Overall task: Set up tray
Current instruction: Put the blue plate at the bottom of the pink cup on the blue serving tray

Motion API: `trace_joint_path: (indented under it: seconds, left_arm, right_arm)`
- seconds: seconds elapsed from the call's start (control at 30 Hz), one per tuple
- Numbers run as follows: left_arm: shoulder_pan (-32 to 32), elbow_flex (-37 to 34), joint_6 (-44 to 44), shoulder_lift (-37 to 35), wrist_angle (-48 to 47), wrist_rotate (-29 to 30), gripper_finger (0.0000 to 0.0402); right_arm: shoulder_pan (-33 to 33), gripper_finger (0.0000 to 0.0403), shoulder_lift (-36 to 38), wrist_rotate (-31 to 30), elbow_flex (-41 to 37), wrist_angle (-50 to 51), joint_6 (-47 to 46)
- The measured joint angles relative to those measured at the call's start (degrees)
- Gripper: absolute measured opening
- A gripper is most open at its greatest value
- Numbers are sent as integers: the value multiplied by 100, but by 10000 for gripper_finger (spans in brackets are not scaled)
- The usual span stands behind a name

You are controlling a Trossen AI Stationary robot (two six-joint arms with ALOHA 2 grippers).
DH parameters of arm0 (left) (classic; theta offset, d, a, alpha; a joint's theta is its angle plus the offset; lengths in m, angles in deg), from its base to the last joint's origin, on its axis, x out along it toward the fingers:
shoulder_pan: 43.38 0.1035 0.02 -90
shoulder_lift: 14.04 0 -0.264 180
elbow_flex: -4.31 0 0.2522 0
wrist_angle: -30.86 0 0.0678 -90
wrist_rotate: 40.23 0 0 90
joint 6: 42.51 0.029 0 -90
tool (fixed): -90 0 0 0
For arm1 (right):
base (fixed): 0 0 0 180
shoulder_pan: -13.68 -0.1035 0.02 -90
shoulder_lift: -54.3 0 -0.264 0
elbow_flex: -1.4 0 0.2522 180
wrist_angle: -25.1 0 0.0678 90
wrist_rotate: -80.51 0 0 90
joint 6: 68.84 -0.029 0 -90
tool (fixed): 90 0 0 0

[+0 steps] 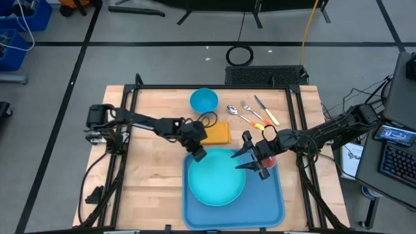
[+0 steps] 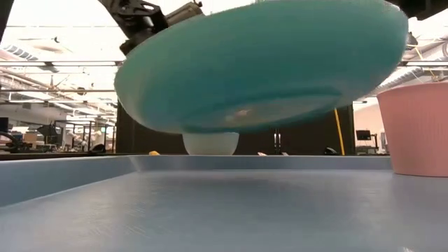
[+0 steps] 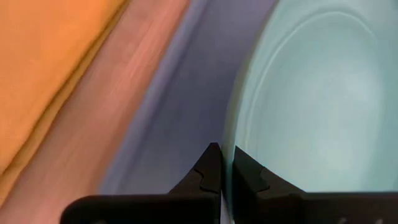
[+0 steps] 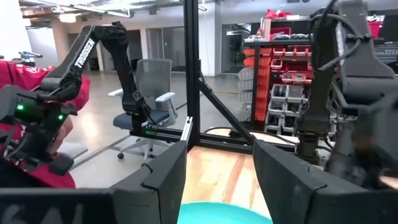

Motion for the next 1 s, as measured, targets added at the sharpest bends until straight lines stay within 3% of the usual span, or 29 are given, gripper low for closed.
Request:
trace_joint_path:
  seconds: [0.47, 1.0]
  left_arm:
    - [0, 892, 234, 952, -224, -103, 6]
    - [-135, 1198, 166, 1187, -196, 44, 6]
  right_arm:
    - [-131, 178, 48, 10, 0, -77, 44]
    - [-129, 178, 48, 9, 0, -50, 44]
